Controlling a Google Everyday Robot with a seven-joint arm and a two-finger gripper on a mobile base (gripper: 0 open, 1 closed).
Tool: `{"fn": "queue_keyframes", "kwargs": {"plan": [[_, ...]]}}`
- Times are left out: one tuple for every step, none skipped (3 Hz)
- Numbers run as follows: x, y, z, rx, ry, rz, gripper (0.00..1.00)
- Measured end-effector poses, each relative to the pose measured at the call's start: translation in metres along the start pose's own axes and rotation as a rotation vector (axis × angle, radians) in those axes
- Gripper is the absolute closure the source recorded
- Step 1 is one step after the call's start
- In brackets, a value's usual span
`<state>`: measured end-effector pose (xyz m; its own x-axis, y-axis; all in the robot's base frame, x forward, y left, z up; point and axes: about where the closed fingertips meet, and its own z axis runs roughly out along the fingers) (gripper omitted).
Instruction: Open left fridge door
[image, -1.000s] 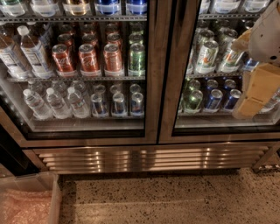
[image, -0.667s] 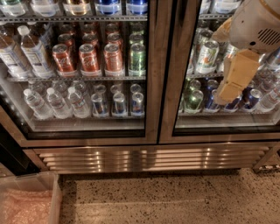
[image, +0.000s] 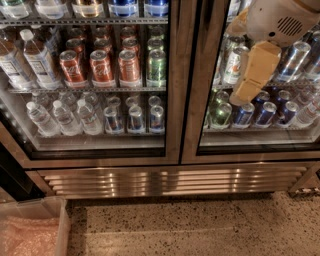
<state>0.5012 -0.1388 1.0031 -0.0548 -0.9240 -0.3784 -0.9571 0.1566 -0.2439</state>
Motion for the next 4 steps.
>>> {"fn": "queue_keyframes", "kwargs": {"plan": [[-0.008, -0.006, 0.003, 0.022, -0.049, 0.011, 0.0], [-0.029, -0.024, 0.001, 0.071, -0.112, -0.002, 0.0], [-0.03, -0.024, 0.001, 0.072, -0.111, -0.002, 0.0], [-0.041, -0.036, 0.003, 0.118, -0.099, -0.048, 0.0]]}}
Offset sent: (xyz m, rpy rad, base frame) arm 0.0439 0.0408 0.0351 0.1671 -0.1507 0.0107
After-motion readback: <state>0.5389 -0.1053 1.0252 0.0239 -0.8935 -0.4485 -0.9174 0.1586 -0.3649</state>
